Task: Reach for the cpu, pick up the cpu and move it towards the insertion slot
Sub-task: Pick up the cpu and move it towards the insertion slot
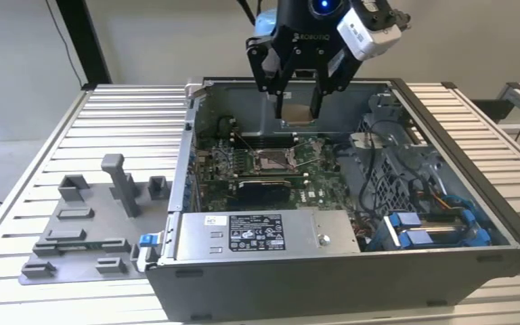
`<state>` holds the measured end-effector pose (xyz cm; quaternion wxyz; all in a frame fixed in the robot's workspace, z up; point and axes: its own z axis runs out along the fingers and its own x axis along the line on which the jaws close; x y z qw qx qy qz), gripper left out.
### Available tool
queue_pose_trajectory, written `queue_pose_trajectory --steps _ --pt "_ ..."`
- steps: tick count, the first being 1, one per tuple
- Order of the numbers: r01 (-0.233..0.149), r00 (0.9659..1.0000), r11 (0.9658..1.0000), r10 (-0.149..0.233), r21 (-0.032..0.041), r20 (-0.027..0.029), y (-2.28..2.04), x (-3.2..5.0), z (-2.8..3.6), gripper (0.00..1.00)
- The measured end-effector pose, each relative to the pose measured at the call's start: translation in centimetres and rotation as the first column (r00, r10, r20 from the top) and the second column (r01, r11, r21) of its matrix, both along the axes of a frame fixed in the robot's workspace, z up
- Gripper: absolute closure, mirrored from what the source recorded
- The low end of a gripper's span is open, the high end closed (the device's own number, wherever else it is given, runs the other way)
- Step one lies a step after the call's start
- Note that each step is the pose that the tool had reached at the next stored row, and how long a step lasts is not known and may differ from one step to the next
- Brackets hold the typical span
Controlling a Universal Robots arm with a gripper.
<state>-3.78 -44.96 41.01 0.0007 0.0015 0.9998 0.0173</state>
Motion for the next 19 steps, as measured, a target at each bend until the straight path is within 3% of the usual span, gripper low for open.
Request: queue_pose_trajectory --steps 12,19 --pt "0.001 1.0 1.0 -0.001 0.0001 0.0 0.11 0.32 -0.01 1.0" --pt "0.001 1.0 1.0 -0.001 0.0001 0.0 0.92 0.31 -0.01 1.0"
